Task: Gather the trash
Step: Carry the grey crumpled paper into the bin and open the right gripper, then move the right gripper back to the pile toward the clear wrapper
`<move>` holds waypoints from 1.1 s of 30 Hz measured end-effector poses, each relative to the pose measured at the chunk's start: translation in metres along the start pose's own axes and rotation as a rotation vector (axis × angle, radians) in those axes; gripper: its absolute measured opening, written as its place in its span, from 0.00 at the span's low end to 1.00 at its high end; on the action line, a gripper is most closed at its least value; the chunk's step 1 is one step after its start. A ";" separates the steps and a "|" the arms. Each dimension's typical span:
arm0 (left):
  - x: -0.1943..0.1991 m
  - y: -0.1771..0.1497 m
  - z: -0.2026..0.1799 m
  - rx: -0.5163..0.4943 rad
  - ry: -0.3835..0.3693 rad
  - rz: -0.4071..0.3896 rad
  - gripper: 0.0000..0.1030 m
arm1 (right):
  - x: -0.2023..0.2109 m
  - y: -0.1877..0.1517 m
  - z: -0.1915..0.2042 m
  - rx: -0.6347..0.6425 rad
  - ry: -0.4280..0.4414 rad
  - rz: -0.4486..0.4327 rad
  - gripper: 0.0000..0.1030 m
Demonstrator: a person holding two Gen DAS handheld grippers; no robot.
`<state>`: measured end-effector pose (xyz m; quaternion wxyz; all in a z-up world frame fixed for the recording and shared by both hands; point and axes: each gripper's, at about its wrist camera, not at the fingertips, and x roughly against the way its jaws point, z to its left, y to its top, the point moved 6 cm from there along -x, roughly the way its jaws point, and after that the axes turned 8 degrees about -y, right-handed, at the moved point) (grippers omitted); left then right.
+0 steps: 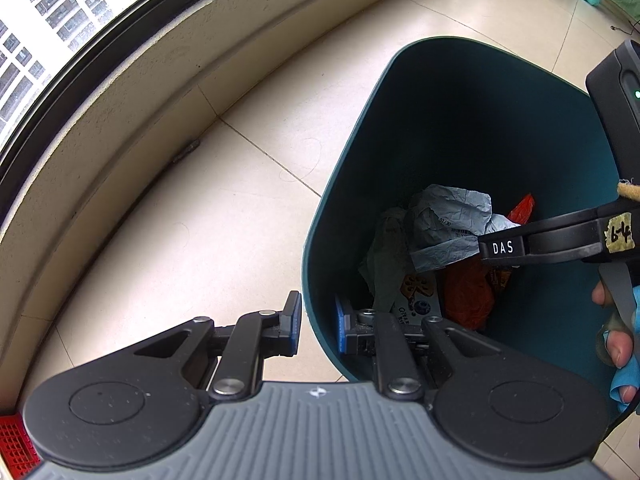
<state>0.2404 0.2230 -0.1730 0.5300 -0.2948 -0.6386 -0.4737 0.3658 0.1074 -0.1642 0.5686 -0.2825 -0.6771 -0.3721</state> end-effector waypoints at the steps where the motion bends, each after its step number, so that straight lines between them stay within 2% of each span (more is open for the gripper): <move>1: 0.000 -0.002 0.003 0.002 -0.001 0.001 0.16 | -0.001 0.002 0.000 0.000 -0.014 0.000 0.41; 4: 0.000 -0.002 0.008 0.002 -0.004 0.003 0.16 | -0.003 0.000 0.003 0.000 0.004 0.023 0.40; 9: 0.001 -0.001 0.011 0.003 -0.003 0.002 0.16 | 0.004 0.000 0.000 -0.007 0.031 0.009 0.46; 23: 0.000 -0.002 0.010 -0.006 0.002 0.001 0.16 | 0.094 -0.018 -0.023 0.025 0.218 -0.105 0.48; 27: 0.000 -0.003 0.009 0.000 0.003 0.004 0.16 | 0.128 -0.030 -0.041 0.022 0.288 -0.148 0.49; 33: 0.001 -0.003 0.008 -0.007 0.006 0.000 0.16 | 0.149 -0.051 -0.096 -0.027 0.249 -0.235 0.56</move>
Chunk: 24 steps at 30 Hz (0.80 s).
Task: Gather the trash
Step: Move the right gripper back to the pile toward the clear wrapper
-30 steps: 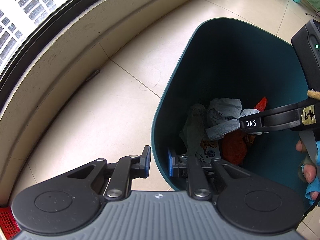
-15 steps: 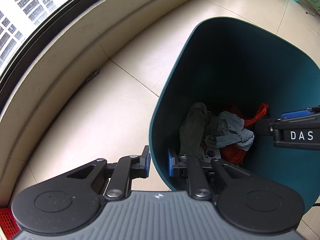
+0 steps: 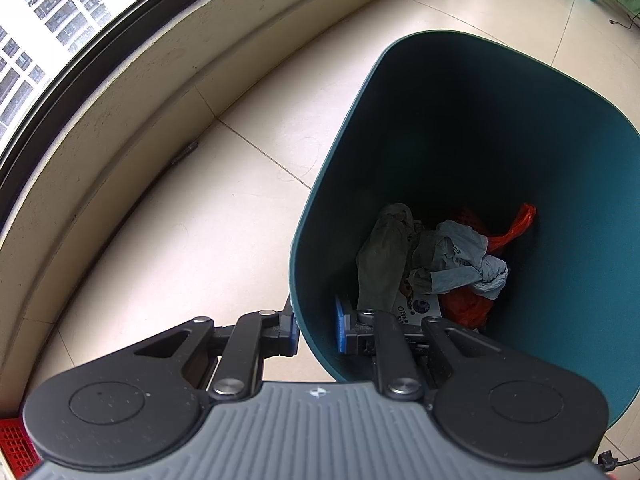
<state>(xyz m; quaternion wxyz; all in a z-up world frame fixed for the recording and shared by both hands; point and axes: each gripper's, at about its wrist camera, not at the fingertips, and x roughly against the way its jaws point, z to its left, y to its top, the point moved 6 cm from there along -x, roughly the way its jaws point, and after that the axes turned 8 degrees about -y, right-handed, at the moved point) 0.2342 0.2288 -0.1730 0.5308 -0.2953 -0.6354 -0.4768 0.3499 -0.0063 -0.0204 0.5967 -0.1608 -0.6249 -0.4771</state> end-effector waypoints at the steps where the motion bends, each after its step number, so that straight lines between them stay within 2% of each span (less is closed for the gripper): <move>1: 0.000 0.000 0.000 -0.001 0.005 -0.002 0.16 | 0.001 -0.004 -0.011 -0.013 -0.016 -0.002 0.57; 6: 0.000 -0.001 0.000 -0.004 0.013 -0.007 0.16 | -0.018 -0.041 -0.074 -0.082 -0.116 0.057 0.58; 12: -0.003 -0.002 0.003 0.007 0.039 0.002 0.16 | -0.081 -0.101 -0.129 -0.142 -0.225 0.212 0.58; 18: -0.002 -0.003 0.006 0.032 0.009 0.014 0.16 | -0.133 -0.145 -0.154 -0.164 -0.255 0.345 0.57; 20: -0.002 -0.002 0.006 0.026 0.023 0.013 0.16 | -0.150 -0.157 -0.158 -0.184 -0.252 0.386 0.55; 24: -0.002 -0.003 0.008 0.034 0.015 0.019 0.16 | -0.174 -0.173 -0.159 -0.168 -0.283 0.426 0.54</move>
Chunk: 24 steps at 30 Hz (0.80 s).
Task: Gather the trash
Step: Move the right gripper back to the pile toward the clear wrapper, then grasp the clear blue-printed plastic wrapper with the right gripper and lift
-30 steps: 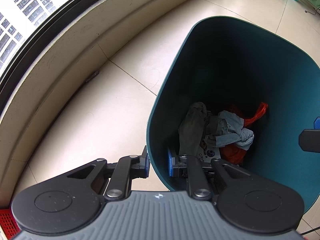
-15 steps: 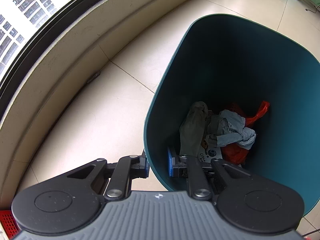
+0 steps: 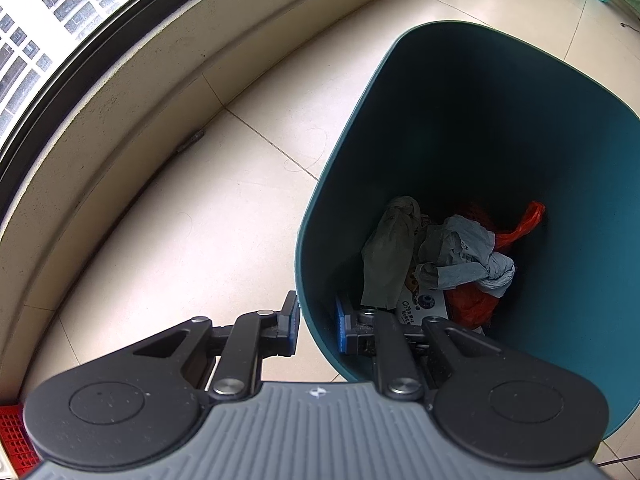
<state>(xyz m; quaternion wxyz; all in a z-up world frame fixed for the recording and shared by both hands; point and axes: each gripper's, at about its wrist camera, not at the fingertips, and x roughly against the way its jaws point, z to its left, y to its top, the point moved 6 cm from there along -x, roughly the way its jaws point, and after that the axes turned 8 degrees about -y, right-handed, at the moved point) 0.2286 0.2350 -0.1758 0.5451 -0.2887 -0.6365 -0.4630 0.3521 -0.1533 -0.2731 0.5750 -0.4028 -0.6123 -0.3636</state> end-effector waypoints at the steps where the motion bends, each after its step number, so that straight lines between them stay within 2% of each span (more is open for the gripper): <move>1: -0.001 0.000 -0.001 -0.002 0.002 -0.002 0.16 | -0.004 0.000 0.001 0.004 -0.008 0.004 0.53; 12: -0.004 -0.001 -0.004 -0.004 0.005 -0.001 0.17 | -0.037 -0.005 -0.005 0.007 -0.036 0.038 0.31; 17: -0.005 -0.001 -0.004 -0.004 0.007 -0.003 0.17 | -0.036 -0.006 -0.009 -0.016 -0.035 0.040 0.23; 21: -0.006 -0.001 -0.004 -0.005 0.007 -0.002 0.17 | -0.030 -0.009 -0.015 -0.034 -0.041 0.041 0.11; 24: -0.004 0.000 -0.004 -0.006 0.009 -0.004 0.17 | -0.021 -0.011 -0.017 -0.024 -0.038 0.031 0.09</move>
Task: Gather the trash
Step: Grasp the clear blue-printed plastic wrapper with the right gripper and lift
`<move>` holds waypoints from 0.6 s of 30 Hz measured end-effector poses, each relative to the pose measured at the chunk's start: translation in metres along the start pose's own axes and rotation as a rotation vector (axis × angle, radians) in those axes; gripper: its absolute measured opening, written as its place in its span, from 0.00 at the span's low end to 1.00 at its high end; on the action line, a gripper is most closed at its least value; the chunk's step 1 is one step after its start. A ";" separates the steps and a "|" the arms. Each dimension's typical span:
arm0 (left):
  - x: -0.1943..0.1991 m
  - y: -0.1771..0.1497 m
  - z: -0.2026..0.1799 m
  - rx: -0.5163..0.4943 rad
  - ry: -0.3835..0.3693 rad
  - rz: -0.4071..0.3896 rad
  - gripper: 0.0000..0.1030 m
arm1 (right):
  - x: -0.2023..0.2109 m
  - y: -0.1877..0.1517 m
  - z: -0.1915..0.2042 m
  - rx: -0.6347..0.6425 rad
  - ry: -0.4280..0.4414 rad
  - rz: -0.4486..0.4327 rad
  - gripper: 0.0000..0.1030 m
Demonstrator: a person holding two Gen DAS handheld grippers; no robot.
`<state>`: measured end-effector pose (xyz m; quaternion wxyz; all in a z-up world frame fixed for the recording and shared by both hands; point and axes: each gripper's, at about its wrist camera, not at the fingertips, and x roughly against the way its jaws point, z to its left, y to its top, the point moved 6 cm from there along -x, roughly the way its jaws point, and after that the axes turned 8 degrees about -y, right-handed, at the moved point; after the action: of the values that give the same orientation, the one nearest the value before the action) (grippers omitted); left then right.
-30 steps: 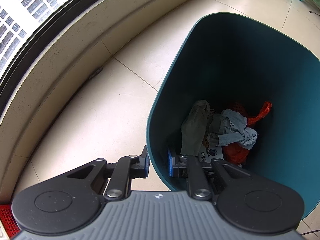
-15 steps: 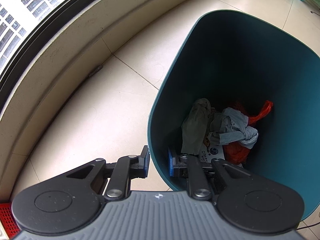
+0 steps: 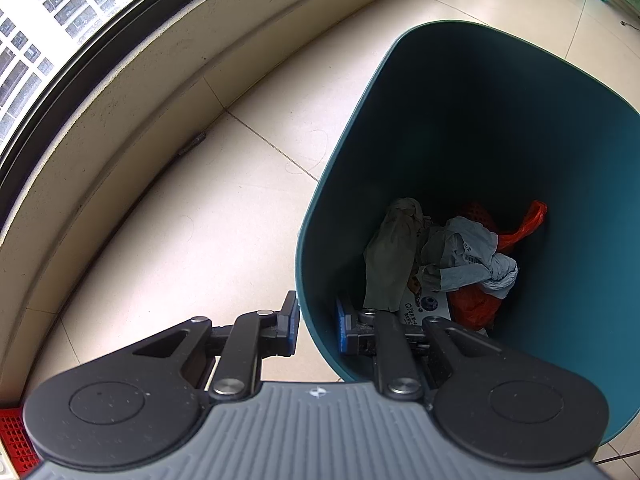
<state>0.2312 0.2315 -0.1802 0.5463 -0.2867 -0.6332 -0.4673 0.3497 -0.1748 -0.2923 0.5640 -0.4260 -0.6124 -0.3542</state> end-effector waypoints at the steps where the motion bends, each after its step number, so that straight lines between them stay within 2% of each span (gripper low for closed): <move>1: 0.000 0.000 0.000 0.001 -0.001 0.000 0.17 | 0.003 0.000 -0.001 0.000 0.002 -0.005 0.08; 2: 0.001 0.000 0.000 0.001 -0.002 -0.003 0.17 | 0.007 0.000 -0.002 -0.005 0.004 -0.011 0.03; 5: 0.003 0.000 -0.001 -0.001 -0.003 -0.007 0.17 | 0.023 0.000 -0.008 -0.018 0.006 -0.028 0.00; 11: 0.004 0.001 0.001 0.006 -0.008 -0.011 0.17 | 0.068 -0.003 -0.022 -0.026 0.024 -0.087 0.00; 13: 0.005 0.002 0.001 0.007 -0.012 -0.015 0.17 | 0.085 -0.002 -0.023 -0.032 0.038 -0.119 0.00; 18: 0.009 0.002 0.004 0.018 -0.021 -0.021 0.17 | 0.159 0.009 -0.006 -0.014 0.140 -0.260 0.00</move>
<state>0.2293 0.2344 -0.1704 0.5371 -0.2800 -0.6462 -0.4643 0.3597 -0.1572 -0.1341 0.5517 -0.3213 -0.6191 -0.4573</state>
